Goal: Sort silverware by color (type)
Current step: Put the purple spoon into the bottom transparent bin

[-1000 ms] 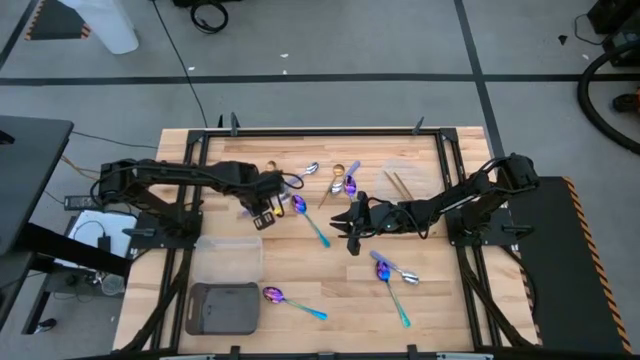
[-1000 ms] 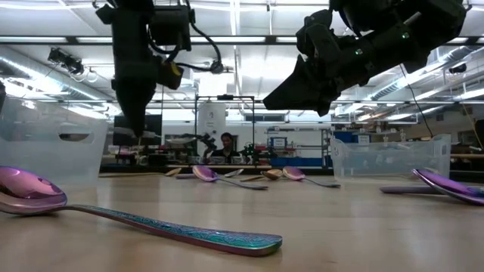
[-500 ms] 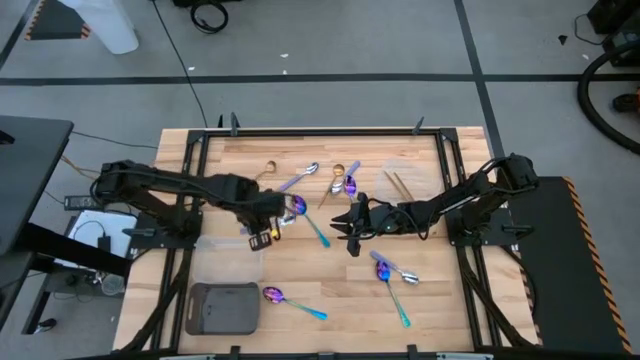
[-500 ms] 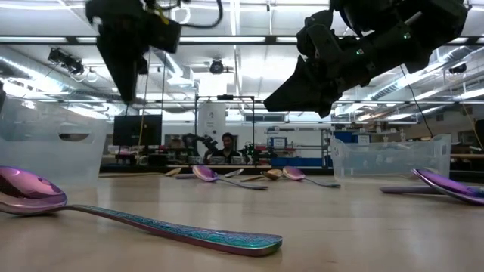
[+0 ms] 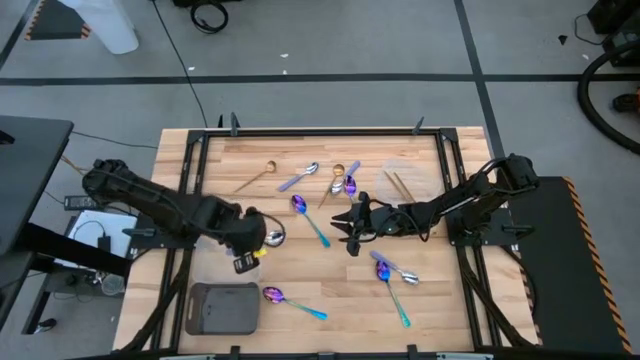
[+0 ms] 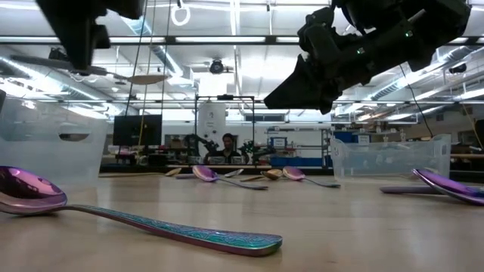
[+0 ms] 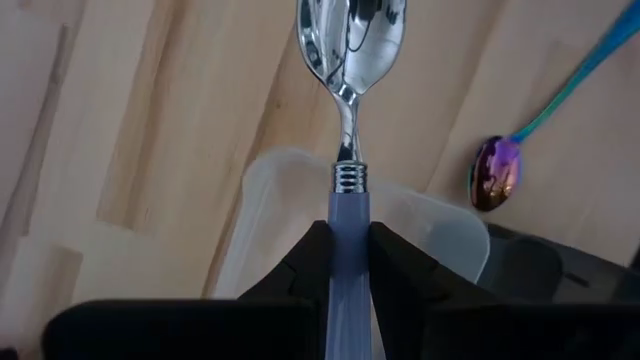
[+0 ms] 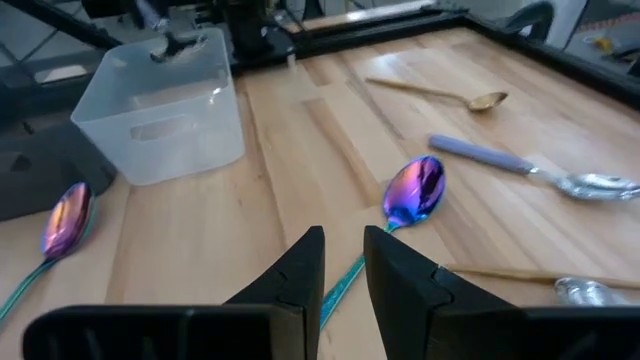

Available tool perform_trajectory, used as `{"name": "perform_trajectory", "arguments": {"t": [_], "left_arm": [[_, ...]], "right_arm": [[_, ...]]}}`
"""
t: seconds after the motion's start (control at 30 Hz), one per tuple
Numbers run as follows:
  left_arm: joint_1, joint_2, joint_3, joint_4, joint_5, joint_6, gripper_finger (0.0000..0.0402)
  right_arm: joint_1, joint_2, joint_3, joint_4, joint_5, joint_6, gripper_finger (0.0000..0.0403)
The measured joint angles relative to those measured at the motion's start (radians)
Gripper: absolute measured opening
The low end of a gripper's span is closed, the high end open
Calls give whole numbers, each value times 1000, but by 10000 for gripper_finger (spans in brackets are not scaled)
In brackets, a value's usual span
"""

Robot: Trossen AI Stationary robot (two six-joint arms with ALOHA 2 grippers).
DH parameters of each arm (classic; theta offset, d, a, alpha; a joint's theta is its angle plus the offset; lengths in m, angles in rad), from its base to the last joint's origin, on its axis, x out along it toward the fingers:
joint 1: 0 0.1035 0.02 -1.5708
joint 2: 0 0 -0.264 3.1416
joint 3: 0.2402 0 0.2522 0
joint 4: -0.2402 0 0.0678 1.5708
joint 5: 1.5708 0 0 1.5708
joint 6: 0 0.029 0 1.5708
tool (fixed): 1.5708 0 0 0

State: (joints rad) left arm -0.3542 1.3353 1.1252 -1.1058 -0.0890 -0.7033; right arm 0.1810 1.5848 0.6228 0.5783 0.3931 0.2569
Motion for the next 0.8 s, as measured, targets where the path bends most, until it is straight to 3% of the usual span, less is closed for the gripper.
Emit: {"name": "perform_trajectory", "arguments": {"t": [0.4, 0.8], "left_arm": [[-232, -4, -101, -58, -72, -170, 59], [-333, -9, -169, -71, -98, -304, 59]], "right_arm": [[-19, 0, 0, 79, 32, -94, 84], [-59, 0, 0, 89, -26, -100, 84]]}}
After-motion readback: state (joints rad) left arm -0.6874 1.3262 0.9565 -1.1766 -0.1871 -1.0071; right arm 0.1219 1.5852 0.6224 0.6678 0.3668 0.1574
